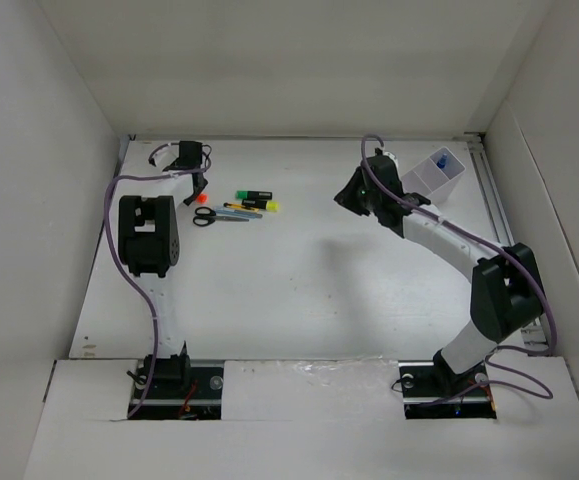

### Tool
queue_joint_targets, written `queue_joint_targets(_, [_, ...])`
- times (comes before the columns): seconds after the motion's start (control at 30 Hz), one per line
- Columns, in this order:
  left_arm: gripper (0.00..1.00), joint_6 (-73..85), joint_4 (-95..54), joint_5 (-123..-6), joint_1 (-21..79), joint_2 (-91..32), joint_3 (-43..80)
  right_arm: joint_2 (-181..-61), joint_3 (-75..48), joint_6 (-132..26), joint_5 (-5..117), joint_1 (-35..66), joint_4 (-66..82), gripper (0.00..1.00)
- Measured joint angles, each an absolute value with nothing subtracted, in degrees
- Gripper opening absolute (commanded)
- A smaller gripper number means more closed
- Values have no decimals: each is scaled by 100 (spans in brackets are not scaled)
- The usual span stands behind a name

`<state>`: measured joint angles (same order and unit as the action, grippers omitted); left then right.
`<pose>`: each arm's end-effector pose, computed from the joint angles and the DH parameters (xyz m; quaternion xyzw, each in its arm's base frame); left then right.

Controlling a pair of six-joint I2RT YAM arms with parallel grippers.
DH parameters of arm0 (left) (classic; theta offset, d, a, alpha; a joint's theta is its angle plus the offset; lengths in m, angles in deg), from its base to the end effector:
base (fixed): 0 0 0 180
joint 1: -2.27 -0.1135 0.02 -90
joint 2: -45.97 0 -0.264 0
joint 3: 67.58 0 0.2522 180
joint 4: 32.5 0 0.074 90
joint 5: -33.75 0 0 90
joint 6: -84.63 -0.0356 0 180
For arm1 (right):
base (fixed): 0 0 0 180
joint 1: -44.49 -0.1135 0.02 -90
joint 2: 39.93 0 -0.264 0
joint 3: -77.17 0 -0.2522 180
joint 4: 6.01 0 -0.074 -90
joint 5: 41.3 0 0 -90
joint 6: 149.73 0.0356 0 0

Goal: Sort the stationery into containers
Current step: Pick up the pen from the center of the board.

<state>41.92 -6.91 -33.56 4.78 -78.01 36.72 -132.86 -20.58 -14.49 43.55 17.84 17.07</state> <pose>0.4804 -0.0073 0.1716 -0.4146 0.8098 0.0079 0.4150 0.3342 0.1641 0.2696 0.1632 0.8661 0.2443 0.4044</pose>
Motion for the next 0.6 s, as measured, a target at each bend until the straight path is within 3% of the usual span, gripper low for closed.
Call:
queue_joint_targets(0.13, [35,4198,-527,-3360,449,-7865,3795,-13286,-2058,-1451,4403,1825,1707,23])
queue_joint_targets(0.23, [17,4220,-461,-3367,440,-7884,3836,-13281,-2067,-1449,4453,1864,1709,23])
queue_joint_targets(0.33, [7,4225,-409,-3382,438,-7884,3858,-13240,-2110,-1449,4486,1904,1694,23])
queue_joint_targets(0.6, [2,4104,-656,-3537,384,-7563,3460,-13093,-2180,-1451,4694,1969,1600,31])
